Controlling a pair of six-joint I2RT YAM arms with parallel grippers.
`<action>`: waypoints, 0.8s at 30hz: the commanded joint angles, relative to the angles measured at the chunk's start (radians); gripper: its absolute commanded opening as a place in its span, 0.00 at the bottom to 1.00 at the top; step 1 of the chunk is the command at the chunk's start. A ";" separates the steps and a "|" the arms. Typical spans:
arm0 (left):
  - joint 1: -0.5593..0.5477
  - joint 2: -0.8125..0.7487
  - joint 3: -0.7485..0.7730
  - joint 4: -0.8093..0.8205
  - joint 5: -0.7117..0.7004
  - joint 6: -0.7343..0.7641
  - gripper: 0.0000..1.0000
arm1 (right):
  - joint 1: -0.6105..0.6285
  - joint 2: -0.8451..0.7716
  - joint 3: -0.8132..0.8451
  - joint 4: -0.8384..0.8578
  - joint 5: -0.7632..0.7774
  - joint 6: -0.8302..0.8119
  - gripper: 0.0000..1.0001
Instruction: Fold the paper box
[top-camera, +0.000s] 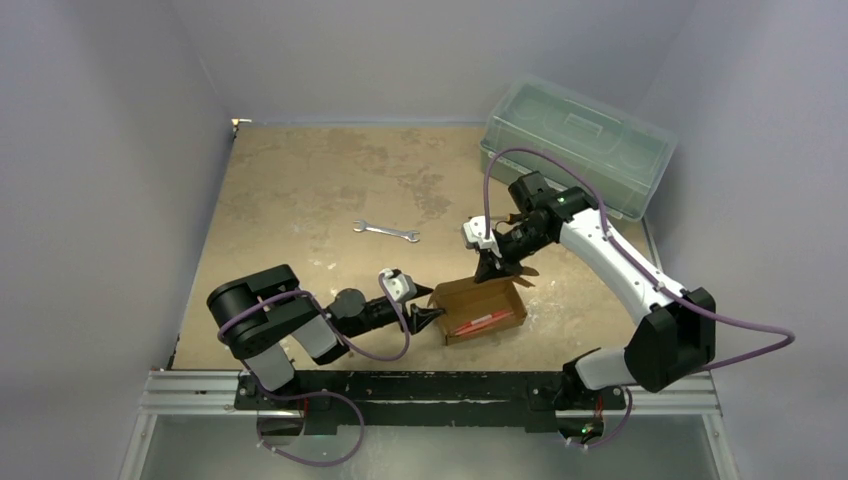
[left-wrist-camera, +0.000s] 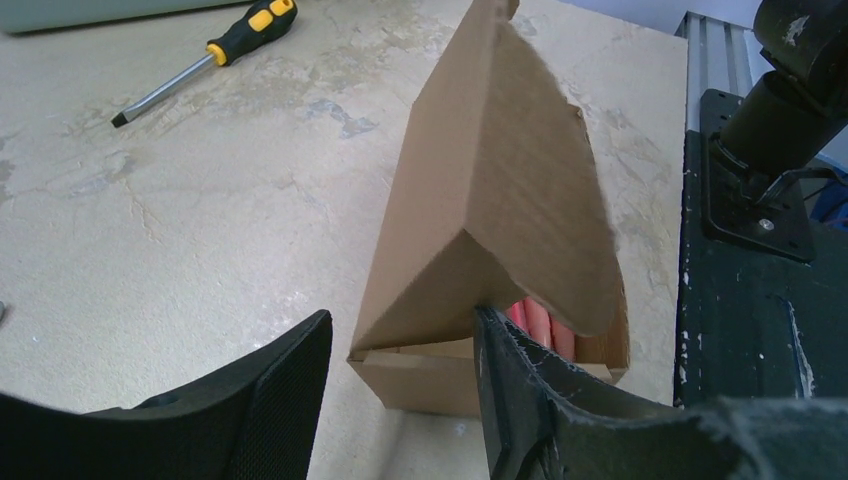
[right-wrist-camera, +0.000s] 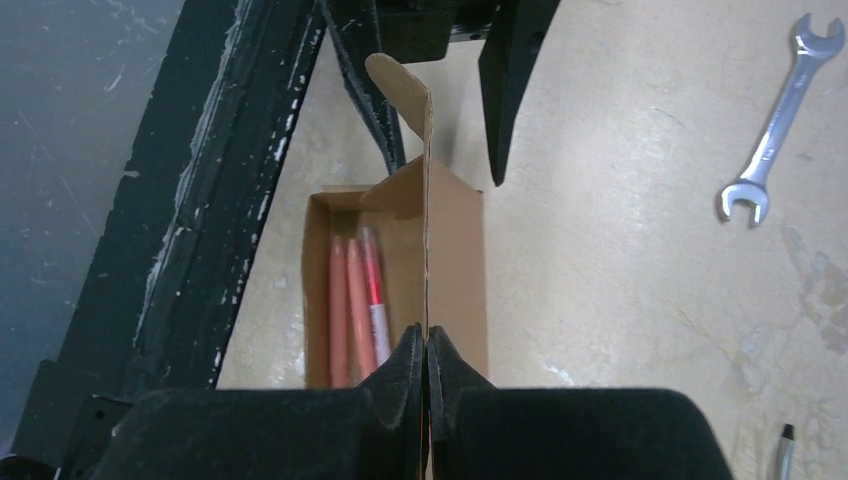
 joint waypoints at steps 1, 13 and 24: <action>0.006 0.004 -0.016 0.248 0.034 -0.004 0.53 | 0.018 -0.053 -0.050 0.025 0.019 -0.002 0.00; 0.008 -0.086 -0.060 0.222 0.031 -0.031 0.58 | 0.038 -0.083 -0.071 0.059 0.073 0.039 0.00; 0.007 -0.193 -0.004 0.052 0.071 0.002 0.59 | 0.065 -0.089 -0.072 0.073 0.093 0.069 0.03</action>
